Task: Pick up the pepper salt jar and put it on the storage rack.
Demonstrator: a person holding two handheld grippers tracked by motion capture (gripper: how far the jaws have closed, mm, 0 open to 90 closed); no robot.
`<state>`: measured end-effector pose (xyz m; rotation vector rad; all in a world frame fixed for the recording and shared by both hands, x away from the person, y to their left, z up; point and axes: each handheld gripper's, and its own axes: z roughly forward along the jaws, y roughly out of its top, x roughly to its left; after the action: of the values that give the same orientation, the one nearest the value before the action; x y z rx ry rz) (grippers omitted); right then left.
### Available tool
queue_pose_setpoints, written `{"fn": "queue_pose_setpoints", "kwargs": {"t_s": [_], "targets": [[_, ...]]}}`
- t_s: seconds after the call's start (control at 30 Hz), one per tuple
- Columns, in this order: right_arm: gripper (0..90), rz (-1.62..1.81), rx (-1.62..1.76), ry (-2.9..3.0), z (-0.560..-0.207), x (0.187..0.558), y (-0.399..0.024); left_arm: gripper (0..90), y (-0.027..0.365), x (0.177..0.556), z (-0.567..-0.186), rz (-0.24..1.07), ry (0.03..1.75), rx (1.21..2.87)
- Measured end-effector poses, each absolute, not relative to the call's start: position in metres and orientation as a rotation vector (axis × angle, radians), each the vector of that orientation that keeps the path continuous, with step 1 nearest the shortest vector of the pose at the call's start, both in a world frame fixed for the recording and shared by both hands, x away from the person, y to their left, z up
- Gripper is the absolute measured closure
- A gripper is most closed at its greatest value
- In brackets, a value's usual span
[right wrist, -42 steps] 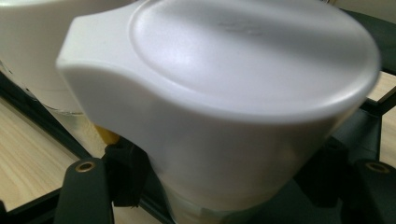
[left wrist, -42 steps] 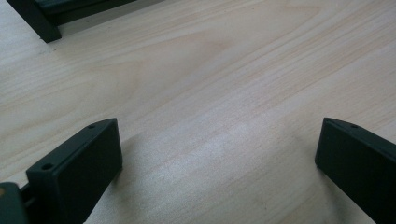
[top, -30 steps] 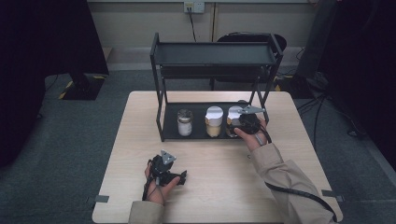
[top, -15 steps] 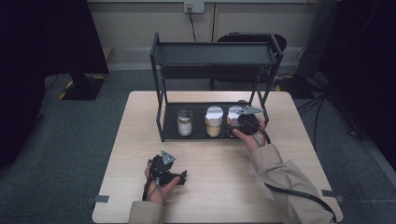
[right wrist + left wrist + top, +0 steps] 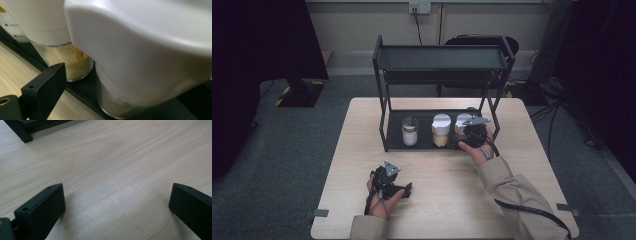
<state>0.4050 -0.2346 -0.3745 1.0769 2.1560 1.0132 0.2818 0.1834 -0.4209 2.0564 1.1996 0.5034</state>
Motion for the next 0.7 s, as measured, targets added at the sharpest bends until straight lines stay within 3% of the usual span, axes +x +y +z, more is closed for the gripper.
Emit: {"fn": "queue_pose_setpoints", "kwargs": {"t_s": [0.7], "targets": [[0.9, 1.037, 1.141, 2.087, -0.381, 0.391, -0.23, 0.1, 0.183, 0.282, -0.421, 0.503, 1.2, 2.056]]}}
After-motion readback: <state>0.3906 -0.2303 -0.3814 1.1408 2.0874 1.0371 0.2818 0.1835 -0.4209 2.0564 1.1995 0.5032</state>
